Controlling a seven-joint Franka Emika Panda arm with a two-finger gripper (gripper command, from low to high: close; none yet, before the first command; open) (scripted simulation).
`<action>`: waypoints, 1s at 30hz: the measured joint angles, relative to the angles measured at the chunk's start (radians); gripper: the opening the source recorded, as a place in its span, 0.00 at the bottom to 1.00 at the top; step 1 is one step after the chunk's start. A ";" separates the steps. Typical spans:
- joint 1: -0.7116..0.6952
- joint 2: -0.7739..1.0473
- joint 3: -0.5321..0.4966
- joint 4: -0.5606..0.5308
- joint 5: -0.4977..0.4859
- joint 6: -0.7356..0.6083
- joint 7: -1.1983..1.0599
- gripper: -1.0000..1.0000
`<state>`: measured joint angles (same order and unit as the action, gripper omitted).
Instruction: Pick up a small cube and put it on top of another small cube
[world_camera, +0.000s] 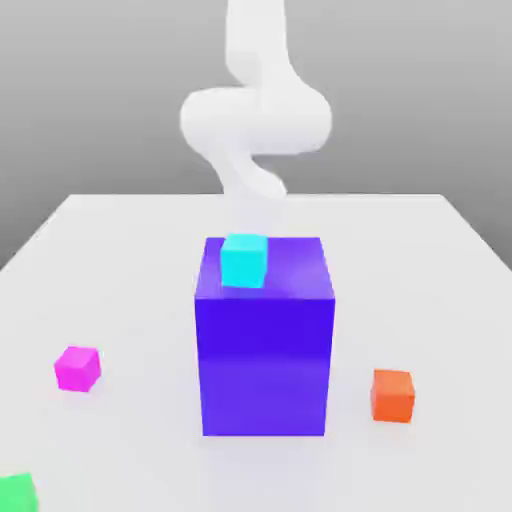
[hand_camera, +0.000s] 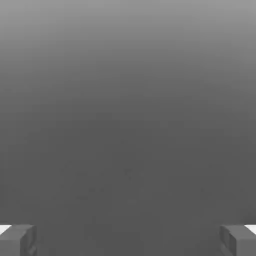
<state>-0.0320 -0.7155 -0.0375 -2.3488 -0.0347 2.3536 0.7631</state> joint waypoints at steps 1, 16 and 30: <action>-0.013 0.041 -0.022 -0.023 -0.018 0.025 -0.017 0.50; -0.192 0.584 -0.372 -0.329 -0.056 0.374 -0.384 0.50; -0.503 1.028 -0.123 -0.374 0.447 0.668 -0.890 0.00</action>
<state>-0.5350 0.3128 -0.1606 -2.7225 0.4123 3.0218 -0.1267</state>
